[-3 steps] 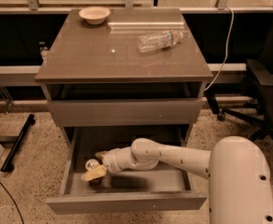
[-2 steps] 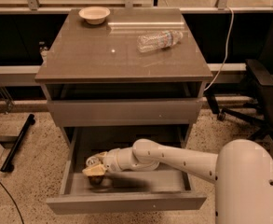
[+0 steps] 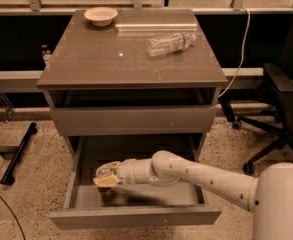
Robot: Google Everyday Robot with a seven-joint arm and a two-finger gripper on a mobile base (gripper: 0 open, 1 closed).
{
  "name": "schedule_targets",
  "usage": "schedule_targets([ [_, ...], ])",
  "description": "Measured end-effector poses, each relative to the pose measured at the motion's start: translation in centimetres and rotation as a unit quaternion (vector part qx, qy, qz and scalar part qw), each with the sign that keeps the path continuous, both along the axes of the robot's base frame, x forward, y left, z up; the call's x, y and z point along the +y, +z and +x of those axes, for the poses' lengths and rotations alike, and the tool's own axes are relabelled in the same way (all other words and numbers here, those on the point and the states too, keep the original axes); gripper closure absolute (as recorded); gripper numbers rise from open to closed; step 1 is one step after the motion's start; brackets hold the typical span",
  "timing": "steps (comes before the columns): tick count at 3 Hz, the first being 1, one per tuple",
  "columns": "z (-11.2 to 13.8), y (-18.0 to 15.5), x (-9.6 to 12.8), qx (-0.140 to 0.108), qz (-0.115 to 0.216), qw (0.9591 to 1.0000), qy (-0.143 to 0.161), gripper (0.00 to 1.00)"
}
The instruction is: Pick orange can from middle drawer and place on counter
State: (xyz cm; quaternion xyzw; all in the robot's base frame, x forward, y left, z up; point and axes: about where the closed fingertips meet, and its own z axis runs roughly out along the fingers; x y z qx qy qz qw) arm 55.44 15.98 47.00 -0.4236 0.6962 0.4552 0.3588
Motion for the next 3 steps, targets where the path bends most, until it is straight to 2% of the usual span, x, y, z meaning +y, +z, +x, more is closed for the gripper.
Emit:
schedule_targets([
  [1,-0.5,3.8,-3.1,-0.018,0.013,0.9996,0.015,1.00],
  [2,-1.4,8.5,-6.9,-0.045,0.011,0.9984,0.031,1.00],
  [3,-1.1,13.9,-11.3,-0.069,-0.014,0.9971,0.030,1.00],
])
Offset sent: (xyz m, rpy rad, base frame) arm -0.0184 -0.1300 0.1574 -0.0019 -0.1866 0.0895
